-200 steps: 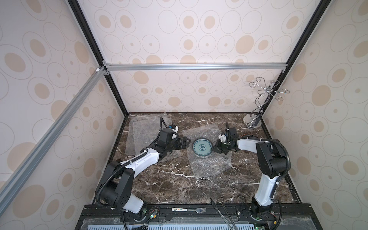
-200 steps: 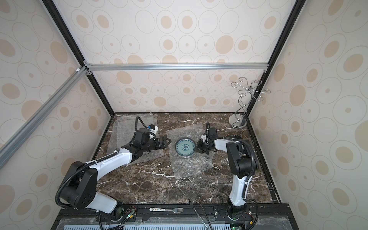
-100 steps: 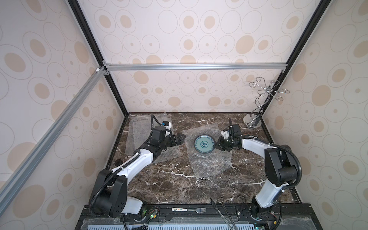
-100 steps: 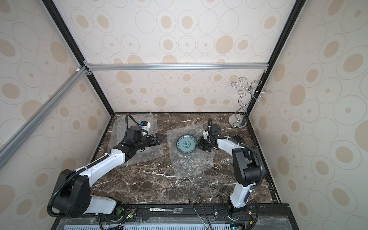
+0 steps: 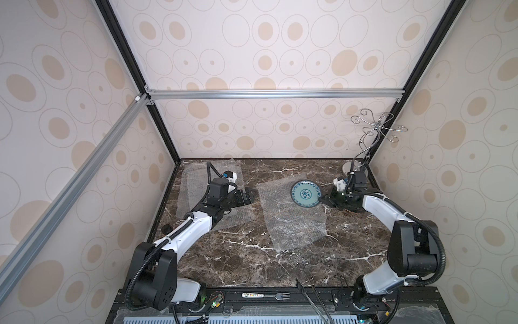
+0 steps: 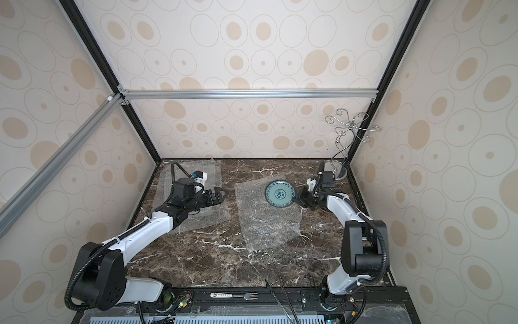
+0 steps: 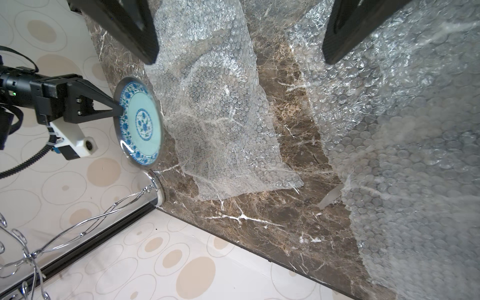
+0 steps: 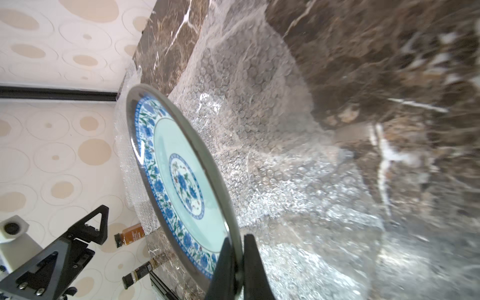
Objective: Unpack dinner plates from bubble wrap
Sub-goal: Pick up the plate from the bubble wrap.
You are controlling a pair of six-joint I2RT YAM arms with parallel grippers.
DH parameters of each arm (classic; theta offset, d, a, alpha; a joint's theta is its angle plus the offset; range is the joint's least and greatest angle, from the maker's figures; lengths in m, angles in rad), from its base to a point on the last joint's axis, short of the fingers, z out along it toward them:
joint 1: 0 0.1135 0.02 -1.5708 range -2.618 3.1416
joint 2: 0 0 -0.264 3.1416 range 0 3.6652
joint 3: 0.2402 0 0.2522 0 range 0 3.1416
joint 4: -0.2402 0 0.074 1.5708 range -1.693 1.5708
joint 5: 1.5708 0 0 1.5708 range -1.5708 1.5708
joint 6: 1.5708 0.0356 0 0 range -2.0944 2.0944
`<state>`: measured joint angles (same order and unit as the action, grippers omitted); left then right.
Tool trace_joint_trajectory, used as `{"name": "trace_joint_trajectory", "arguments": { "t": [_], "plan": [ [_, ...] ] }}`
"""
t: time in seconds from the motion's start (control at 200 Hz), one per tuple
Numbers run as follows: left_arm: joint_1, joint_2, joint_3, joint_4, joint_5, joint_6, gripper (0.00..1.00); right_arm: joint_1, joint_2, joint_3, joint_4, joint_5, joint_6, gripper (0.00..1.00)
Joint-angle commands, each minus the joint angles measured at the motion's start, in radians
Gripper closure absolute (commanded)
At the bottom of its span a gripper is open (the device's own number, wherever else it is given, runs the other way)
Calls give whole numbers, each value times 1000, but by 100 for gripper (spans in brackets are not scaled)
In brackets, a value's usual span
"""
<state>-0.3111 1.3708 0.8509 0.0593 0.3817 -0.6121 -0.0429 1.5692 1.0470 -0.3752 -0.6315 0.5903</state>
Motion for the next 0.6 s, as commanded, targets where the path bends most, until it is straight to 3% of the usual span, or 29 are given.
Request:
{"name": "trace_joint_trajectory", "arguments": {
  "t": [0.0,0.365,0.595],
  "plan": [
    [4,5,-7,15,16,5,0,-87,-43,-41,-25,-85,-22,100],
    [5,28,1,28,26,-2,0,-358,-53,-93,-44,-181,-70,99],
    [4,33,-2,29,25,-1,0,-446,-25,-88,-70,-140,-81,98]
  ]
}}
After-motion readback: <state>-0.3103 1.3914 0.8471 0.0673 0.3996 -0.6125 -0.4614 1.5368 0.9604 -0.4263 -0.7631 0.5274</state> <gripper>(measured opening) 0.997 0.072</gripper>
